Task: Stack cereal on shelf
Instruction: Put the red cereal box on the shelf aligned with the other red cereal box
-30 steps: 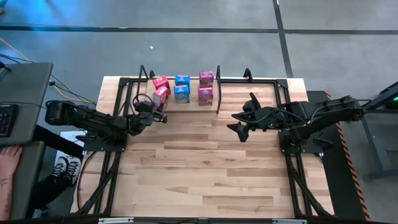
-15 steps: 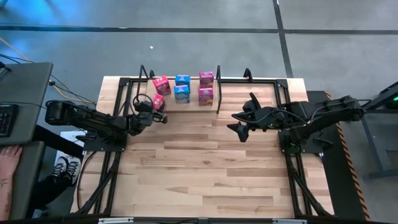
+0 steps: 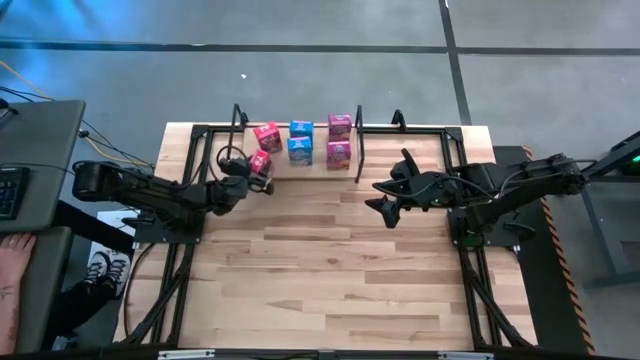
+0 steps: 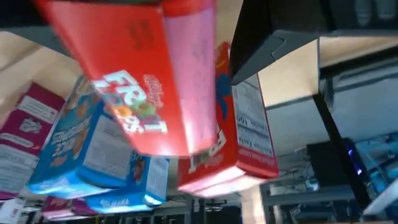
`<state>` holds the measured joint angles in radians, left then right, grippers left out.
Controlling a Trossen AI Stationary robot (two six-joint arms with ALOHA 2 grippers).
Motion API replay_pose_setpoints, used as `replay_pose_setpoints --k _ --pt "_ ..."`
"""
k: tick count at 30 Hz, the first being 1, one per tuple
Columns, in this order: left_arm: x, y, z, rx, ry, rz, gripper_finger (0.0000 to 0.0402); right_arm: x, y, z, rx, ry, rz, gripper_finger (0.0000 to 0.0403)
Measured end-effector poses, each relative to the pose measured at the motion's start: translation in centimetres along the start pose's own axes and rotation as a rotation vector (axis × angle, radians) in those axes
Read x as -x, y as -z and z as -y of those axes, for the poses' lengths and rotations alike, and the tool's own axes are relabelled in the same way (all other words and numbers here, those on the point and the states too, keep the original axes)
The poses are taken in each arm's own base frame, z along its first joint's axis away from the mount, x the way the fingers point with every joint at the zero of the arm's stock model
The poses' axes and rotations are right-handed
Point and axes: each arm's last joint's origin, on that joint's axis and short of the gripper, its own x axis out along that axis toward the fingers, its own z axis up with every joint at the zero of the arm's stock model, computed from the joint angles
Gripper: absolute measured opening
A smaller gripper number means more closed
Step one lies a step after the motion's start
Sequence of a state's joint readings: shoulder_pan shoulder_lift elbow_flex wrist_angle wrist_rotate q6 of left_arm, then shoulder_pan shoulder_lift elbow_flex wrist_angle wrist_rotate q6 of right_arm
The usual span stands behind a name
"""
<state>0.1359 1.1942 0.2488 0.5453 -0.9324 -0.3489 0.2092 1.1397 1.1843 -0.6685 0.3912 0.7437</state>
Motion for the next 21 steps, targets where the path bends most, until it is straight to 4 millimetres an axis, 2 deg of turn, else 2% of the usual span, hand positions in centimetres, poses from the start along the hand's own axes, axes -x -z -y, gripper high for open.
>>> replay_pose_setpoints --k 7,12,21 --pt "-0.2 -1.0 0.6 -0.044 0.011 0.019 0.0246 0.0 0.0 0.0 0.002 0.001 0.002 0.0291" --pt "-0.2 -1.1 0.6 -0.037 0.01 0.019 0.0234 0.0 0.0 0.0 0.003 0.002 0.001 0.0291" --pt "-0.1 -1.3 0.8 -0.009 0.024 0.037 0.0113 0.0 0.0 0.0 0.011 0.008 0.007 0.0291"
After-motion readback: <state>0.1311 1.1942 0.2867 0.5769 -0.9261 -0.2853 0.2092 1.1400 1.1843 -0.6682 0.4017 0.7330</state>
